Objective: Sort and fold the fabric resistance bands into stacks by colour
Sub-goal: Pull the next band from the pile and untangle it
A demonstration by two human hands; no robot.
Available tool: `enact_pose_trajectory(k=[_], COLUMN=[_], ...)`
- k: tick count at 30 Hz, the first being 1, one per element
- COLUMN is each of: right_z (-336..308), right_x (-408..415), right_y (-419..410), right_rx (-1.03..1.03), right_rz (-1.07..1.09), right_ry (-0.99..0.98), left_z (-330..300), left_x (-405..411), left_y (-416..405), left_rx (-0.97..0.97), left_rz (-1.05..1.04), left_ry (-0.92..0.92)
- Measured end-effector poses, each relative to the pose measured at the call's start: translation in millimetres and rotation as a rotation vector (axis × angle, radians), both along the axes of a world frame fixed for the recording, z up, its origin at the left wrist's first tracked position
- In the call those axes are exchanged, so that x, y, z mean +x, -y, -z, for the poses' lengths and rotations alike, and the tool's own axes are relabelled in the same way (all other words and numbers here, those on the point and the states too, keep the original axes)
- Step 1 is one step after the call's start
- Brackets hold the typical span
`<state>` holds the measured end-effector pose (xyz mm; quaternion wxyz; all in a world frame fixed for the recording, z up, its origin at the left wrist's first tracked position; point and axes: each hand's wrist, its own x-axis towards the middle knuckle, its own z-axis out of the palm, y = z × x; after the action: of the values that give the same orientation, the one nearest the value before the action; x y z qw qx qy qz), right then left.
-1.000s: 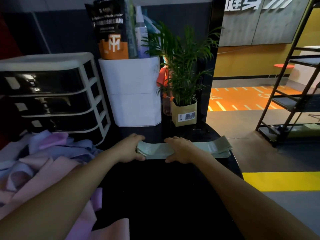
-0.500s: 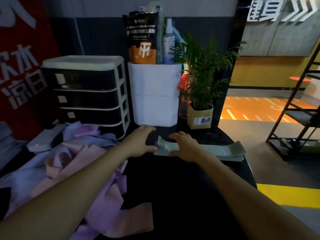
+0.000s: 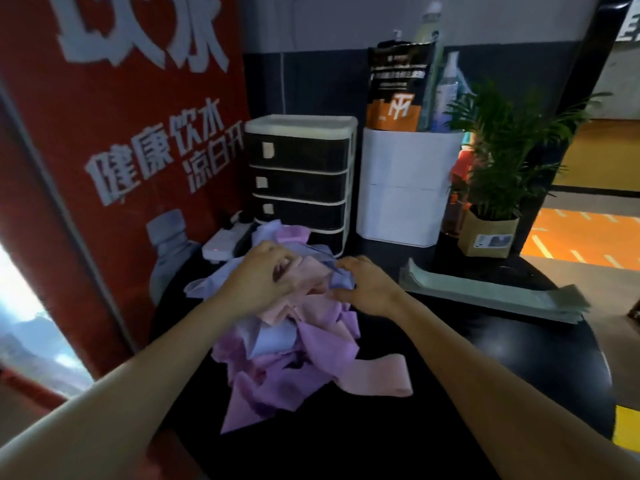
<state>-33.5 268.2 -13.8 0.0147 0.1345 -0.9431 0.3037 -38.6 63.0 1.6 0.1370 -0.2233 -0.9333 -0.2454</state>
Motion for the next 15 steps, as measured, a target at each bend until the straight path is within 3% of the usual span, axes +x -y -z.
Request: enact_pose_trajectory(k=[3,7,12,15], right_z=[-1.7,1.0,19.3,12.5], right_x=[8.1,22.8,23.6,16.9], right_y=[28.5,62.0,87.9,88.3], right_rx=[-0.059,-0.232,0.205,0.124], right_rz=[-0.062,-0.214,-0.229,-0.214], right_ry=[0.025,0.199,0.071,-0.115], left_z=[9.8,25.7,45.6,46.7], left_x=[16.6,27.4,30.0,31.1], left_y=[25.8,55.3,82.5,86.9], left_rx=[0.073,0.168,0.253,0.280], left_rz=[-0.009,-0.065,-0.143,-0.143], left_ry=[0.006,0.018,0.100,0.116])
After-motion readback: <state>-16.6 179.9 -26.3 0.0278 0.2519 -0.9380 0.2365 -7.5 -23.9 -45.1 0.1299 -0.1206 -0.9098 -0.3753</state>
